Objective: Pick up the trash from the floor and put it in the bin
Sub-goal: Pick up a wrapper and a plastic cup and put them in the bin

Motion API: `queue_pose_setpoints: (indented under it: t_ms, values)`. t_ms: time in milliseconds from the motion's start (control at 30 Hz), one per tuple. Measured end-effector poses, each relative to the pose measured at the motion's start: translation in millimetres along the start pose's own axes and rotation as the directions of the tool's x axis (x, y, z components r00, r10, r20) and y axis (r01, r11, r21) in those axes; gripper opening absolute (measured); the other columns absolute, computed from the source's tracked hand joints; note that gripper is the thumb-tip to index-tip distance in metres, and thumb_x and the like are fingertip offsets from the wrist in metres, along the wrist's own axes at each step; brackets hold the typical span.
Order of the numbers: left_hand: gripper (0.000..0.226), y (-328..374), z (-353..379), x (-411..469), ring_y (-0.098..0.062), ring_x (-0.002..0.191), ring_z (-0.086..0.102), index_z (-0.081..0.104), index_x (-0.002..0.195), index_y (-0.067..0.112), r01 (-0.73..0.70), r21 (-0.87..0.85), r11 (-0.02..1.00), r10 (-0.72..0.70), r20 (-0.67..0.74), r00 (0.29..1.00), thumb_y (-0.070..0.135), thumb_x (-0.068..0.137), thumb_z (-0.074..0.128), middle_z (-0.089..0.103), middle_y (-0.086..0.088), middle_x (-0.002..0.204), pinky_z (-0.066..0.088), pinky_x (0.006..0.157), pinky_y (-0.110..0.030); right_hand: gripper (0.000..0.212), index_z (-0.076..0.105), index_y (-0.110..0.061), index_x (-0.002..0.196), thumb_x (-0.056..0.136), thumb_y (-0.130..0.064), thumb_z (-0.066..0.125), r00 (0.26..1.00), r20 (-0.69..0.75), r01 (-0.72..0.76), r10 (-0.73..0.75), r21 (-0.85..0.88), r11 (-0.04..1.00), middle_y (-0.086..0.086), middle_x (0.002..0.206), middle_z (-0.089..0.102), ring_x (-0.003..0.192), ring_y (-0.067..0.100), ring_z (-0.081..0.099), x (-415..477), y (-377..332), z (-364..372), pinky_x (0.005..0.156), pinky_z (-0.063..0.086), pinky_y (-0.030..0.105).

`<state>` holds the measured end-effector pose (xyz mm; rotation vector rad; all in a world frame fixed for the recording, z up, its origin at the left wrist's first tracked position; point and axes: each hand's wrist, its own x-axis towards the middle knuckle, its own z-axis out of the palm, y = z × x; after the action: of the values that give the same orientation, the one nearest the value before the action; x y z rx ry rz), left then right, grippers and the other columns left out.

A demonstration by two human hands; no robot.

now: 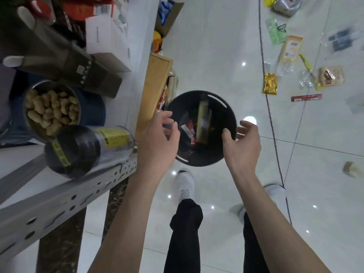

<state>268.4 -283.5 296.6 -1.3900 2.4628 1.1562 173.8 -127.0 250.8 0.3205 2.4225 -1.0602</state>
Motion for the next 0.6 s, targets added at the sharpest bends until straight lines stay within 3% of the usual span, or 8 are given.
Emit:
queue_pose_setpoints:
  t_ms: [167,267,433,600]
  values:
    - [0.026,55,37,-17,0.005,0.093,0.06,0.053,0.125,0.033,-0.086,0.02,0.996,0.085,0.04,0.996,0.032,0.099,0.053,0.061,0.019,0.11,0.049,0.072,-0.014,0.052,0.053,-0.02,0.137,0.091,-0.035,0.071,0.996,-0.08,-0.044,0.05,0.08,0.996,-0.005,0.124,0.062,0.113,0.013,0.061,16,21,-67,0.093,0.05,0.029]
    - [0.026,104,74,-31,-0.002,0.097,0.062,0.055,0.124,0.031,-0.165,0.021,0.986,0.163,0.088,0.983,0.031,0.098,0.055,0.063,0.016,0.112,0.053,0.08,-0.023,0.051,0.054,-0.019,0.136,0.09,-0.033,0.071,0.984,-0.156,-0.065,0.085,0.126,0.99,-0.005,0.122,0.062,0.111,0.013,0.061,34,41,-124,0.093,0.05,0.031]
    - [0.03,194,151,-64,0.01,0.09,0.059,0.056,0.126,0.031,-0.331,0.028,0.943,0.322,0.171,0.931,0.037,0.096,0.055,0.062,0.021,0.108,0.045,0.072,-0.015,0.05,0.054,-0.02,0.136,0.091,-0.034,0.071,0.944,-0.28,-0.116,0.174,0.213,0.97,-0.005,0.123,0.06,0.11,0.014,0.061,64,92,-235,0.09,0.046,0.027]
    - [0.028,289,232,-114,0.001,0.089,0.062,0.056,0.124,0.033,-0.447,-0.022,0.894,0.435,0.28,0.856,0.035,0.096,0.055,0.062,0.019,0.11,0.051,0.07,-0.026,0.051,0.055,-0.02,0.136,0.09,-0.034,0.072,0.868,-0.401,-0.167,0.294,0.32,0.932,-0.006,0.122,0.06,0.109,0.013,0.061,81,153,-353,0.087,0.043,0.024]
